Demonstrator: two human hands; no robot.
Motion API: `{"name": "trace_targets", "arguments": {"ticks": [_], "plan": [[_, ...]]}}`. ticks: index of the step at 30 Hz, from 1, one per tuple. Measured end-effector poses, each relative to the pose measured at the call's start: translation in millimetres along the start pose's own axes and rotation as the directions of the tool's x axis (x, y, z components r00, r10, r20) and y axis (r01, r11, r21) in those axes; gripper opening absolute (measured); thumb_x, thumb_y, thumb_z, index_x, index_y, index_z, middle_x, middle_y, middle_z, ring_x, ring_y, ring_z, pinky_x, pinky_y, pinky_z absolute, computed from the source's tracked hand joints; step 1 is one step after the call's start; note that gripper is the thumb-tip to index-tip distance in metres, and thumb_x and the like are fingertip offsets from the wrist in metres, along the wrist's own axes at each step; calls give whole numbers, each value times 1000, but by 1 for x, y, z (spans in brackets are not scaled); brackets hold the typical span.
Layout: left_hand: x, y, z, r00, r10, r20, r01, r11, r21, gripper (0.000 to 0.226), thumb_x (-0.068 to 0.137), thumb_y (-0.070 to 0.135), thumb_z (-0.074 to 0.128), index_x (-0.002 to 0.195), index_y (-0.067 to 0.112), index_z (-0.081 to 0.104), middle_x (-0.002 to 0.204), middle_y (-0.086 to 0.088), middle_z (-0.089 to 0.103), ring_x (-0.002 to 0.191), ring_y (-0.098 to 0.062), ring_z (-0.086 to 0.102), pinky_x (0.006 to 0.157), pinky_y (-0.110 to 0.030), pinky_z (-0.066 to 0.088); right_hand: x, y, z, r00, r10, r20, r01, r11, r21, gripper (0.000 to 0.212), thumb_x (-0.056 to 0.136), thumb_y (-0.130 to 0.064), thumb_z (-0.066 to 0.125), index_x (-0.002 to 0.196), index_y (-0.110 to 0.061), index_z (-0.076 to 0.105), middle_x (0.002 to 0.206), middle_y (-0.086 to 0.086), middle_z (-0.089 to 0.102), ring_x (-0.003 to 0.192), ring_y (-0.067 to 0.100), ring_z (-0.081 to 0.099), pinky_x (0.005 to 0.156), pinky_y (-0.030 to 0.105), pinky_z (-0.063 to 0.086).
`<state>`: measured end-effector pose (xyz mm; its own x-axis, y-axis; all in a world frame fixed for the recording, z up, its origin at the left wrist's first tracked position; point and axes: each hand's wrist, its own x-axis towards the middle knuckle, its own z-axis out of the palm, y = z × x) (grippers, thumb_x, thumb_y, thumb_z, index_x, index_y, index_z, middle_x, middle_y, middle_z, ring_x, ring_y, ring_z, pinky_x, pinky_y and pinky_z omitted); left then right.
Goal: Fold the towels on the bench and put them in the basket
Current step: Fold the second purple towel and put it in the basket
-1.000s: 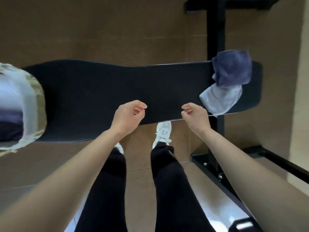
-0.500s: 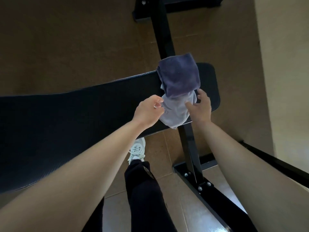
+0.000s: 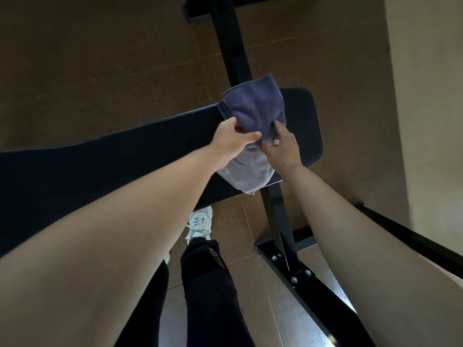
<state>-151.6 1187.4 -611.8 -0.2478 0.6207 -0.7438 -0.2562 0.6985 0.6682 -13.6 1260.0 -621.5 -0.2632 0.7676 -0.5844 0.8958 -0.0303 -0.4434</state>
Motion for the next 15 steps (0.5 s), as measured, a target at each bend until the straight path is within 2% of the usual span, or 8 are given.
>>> {"name": "trace_targets", "arguments": {"ticks": [2,3,6,9,11,12,15], "plan": [[-1,5,6,995,95,-15,-93,989,112,40,84,24,83,119,12,69,109,0,73,104,-17,69,93,-36,57,-4,-1,2,999,36,-32,-35,999,31,54,91,-35,70,141,-23,54,128,7,62,112,25,62,93,38,53],[-3,9,9,994,113,-5,-112,985,130,38,82,25,83,116,14,69,108,-1,74,105,-18,69,97,-41,57,-7,-3,1,996,60,-59,-56,996,71,50,90,-30,69,138,-23,57,128,6,63,110,24,62,90,35,51],[-13,20,16,983,178,37,-181,976,120,23,81,23,77,102,15,71,95,-1,75,96,-19,71,93,-46,58,-21,-10,-7,973,141,-185,-75,944,323,38,91,-18,71,129,-19,68,122,1,70,112,17,65,97,36,56],[-27,30,19,959,273,78,-274,962,-1,11,88,11,72,98,11,68,87,-1,73,88,-16,73,84,-37,61,-41,-21,-21,959,236,-160,-68,735,674,30,89,-8,68,117,-17,74,108,4,76,104,22,72,92,45,61],[-41,36,14,936,332,115,-326,943,-68,10,90,4,65,99,8,67,86,-1,71,85,-16,71,79,-33,59,-60,-33,-32,978,198,-71,-60,584,810,28,91,-1,60,113,-9,74,101,11,75,93,23,73,85,42,62],[-49,38,10,926,348,145,-336,936,-106,12,91,2,61,101,5,67,87,-4,70,85,-18,70,78,-34,59,-69,-39,-37,987,157,-37,-56,545,837,28,91,0,56,112,-5,73,98,13,72,88,22,71,81,39,60],[-71,37,-8,918,366,155,-347,928,-135,27,88,0,61,114,6,69,103,-11,73,99,-27,73,89,-46,62,-92,-56,-44,999,44,-12,-16,571,821,22,94,-6,58,110,-7,73,96,10,70,91,21,69,84,42,57]]}}
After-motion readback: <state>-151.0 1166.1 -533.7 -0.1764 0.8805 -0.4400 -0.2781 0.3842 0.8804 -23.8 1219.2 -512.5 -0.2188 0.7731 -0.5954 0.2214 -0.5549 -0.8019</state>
